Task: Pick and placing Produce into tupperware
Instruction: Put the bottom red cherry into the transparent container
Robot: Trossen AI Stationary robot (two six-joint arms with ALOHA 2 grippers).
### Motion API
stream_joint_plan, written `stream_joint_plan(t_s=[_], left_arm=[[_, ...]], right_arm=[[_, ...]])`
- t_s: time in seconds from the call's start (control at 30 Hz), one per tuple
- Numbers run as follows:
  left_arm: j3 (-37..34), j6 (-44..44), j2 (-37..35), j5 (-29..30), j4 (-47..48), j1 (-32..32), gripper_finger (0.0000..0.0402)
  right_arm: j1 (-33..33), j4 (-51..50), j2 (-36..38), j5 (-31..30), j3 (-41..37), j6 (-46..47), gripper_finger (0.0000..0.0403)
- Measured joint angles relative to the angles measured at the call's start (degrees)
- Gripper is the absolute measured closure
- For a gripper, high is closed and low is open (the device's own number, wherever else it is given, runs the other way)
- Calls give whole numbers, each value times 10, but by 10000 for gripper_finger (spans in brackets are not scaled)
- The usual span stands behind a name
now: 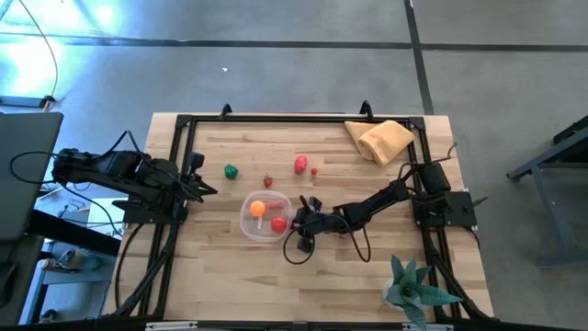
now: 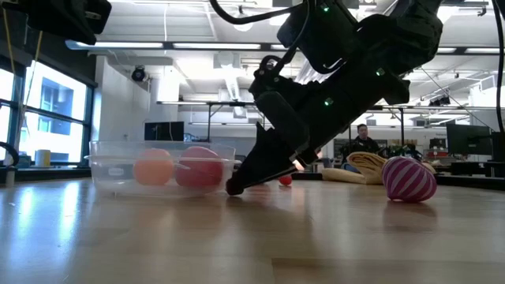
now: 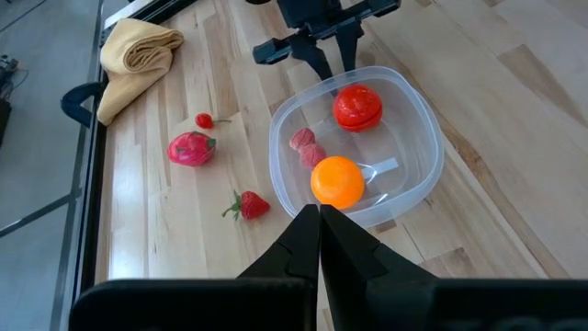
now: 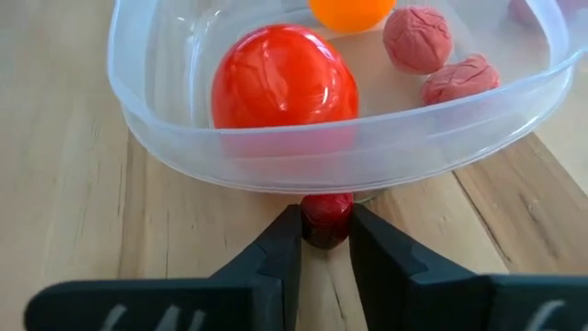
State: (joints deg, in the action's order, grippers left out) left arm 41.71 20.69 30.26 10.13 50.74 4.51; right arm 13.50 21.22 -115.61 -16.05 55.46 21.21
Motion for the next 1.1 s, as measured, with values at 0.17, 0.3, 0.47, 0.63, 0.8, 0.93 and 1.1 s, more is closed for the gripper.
stream_joint_plan(t_s=[0.17,0.3,0.47,0.63,0.8,0.93,1.1], left_arm=[[0,0,0,0,0,0,399],[0,0,0,0,0,0,399],[0,0,0,0,0,0,399],[0,0,0,0,0,0,399],[0,0,0,0,0,0,399],[0,0,0,0,0,0,399],[0,0,0,0,0,0,399]], right_arm=[[10,-17,0,-21,0,21,336],[23,-44,11,-46,0,33,336],[51,-99,48,-103,0,45,336],[72,-135,97,-152,0,35,336],[55,-126,133,-150,2,-8,336],[22,-139,138,-110,39,-50,336],[-21,-195,114,-52,123,-97,336]])
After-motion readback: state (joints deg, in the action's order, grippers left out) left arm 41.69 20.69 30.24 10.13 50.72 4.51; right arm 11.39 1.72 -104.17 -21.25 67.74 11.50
